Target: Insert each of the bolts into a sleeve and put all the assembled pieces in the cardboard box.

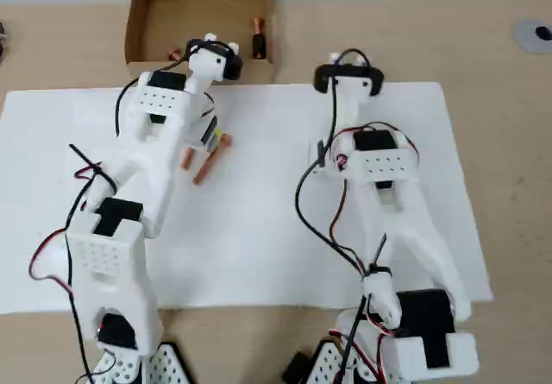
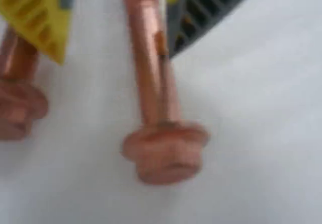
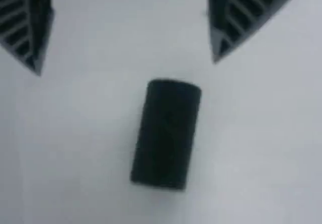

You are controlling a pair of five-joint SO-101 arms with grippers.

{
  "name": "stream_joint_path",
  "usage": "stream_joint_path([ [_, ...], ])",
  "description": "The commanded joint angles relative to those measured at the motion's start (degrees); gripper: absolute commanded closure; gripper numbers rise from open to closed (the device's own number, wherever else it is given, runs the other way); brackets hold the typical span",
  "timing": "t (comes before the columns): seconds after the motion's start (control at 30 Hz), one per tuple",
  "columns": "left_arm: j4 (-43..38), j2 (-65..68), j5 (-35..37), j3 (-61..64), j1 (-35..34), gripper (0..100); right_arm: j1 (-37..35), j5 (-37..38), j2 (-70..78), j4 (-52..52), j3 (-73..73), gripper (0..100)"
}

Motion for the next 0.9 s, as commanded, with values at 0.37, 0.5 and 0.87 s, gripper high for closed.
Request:
stream_joint_path([
  [0.37, 0.2, -0.7, -5.1, -2.4, 1.1, 84, -3.0, 2.0, 6.2, -3.2, -3.8, 74.1],
  [0.5, 0.1, -0.7, -5.9, -1.6, 1.1, 84, -5.1, 2.0, 11.1, -2.5, -4.4, 74.1],
  [0.87, 0.9, -0.7, -8.1, -1.8, -0.5, 84, -4.4, 2.0, 11.8, -2.3, -8.8, 74.1],
])
